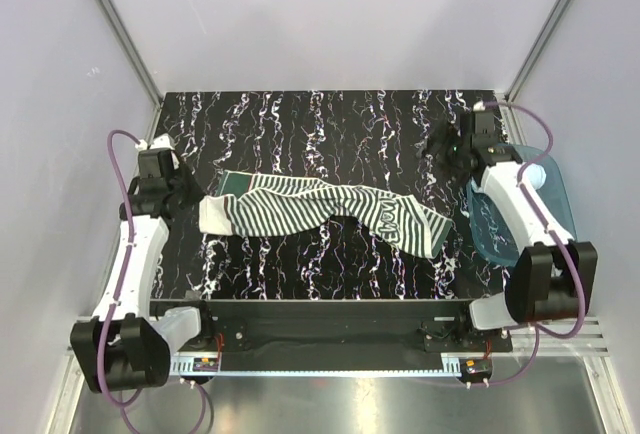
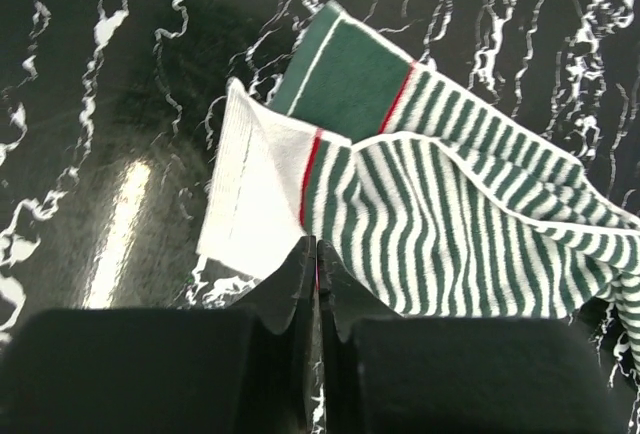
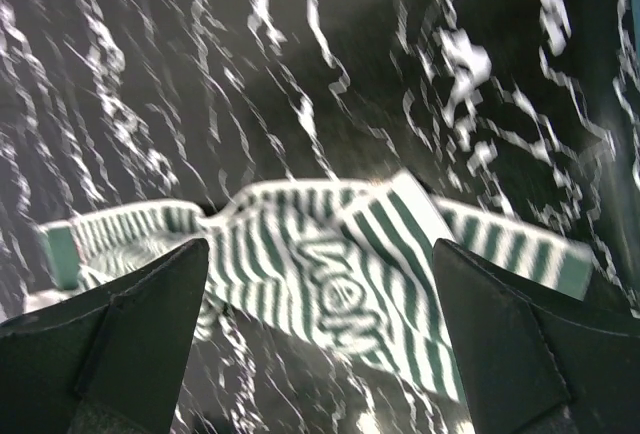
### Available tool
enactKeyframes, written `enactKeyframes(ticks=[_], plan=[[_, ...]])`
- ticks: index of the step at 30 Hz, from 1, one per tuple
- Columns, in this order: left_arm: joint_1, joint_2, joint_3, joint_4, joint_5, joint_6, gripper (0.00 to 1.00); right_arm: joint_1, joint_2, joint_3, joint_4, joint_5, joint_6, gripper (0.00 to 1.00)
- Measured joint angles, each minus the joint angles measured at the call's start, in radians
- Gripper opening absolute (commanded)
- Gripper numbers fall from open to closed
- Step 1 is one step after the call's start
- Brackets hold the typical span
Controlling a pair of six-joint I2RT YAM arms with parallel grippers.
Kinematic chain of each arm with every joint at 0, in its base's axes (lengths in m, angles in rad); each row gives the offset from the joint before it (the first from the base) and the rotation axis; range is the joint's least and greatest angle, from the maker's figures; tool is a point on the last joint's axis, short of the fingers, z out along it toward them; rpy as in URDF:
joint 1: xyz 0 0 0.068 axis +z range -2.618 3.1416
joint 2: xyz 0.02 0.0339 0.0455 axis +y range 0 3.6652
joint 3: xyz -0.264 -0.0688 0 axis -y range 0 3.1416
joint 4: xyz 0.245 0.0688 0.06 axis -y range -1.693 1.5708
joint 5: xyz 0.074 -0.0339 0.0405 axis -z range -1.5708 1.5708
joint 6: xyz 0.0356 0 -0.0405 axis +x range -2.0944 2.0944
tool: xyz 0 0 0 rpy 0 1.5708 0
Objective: Roll the towels
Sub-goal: Flatten the towel
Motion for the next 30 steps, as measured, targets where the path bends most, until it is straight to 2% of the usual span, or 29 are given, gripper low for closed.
enactKeyframes(ticks=[3,5,6,7,9,14,19,23,24,27,30], plan=[[0.012,0.002,0.000,-0.014,-0.008,0.000,0.06,0.000,0.072,0.097,0.000,0.013,-0.002,1.00],[0.019,0.015,0.003,-0.024,-0.017,0.000,0.11,0.000,0.126,0.114,0.003,0.012,-0.005,1.00],[0.024,0.029,0.010,-0.034,-0.025,-0.001,0.26,0.000,0.154,0.114,-0.003,0.006,-0.008,1.00],[0.032,0.048,0.018,-0.040,-0.030,0.000,0.35,0.000,0.183,0.114,-0.008,0.002,-0.010,0.99],[0.057,0.099,0.039,-0.051,-0.021,-0.009,0.44,0.002,0.247,0.115,-0.018,-0.018,-0.016,0.99],[0.132,0.195,0.051,-0.051,0.037,-0.020,0.44,0.037,0.396,0.116,-0.054,-0.023,-0.035,0.90],[0.138,0.193,0.050,-0.050,0.061,-0.020,0.44,0.057,0.459,0.124,-0.077,-0.021,-0.051,0.83],[0.138,0.192,0.050,-0.049,0.070,-0.020,0.44,0.057,0.509,0.166,-0.082,-0.018,-0.064,0.72],[0.138,0.192,0.050,-0.049,0.073,-0.020,0.44,0.057,0.524,0.182,-0.082,-0.017,-0.067,0.62],[0.138,0.192,0.050,-0.049,0.077,-0.020,0.44,0.057,0.557,0.214,-0.084,-0.013,-0.078,0.46],[0.139,0.192,0.050,-0.049,0.080,-0.020,0.44,0.058,0.561,0.215,-0.085,-0.011,-0.083,0.34]])
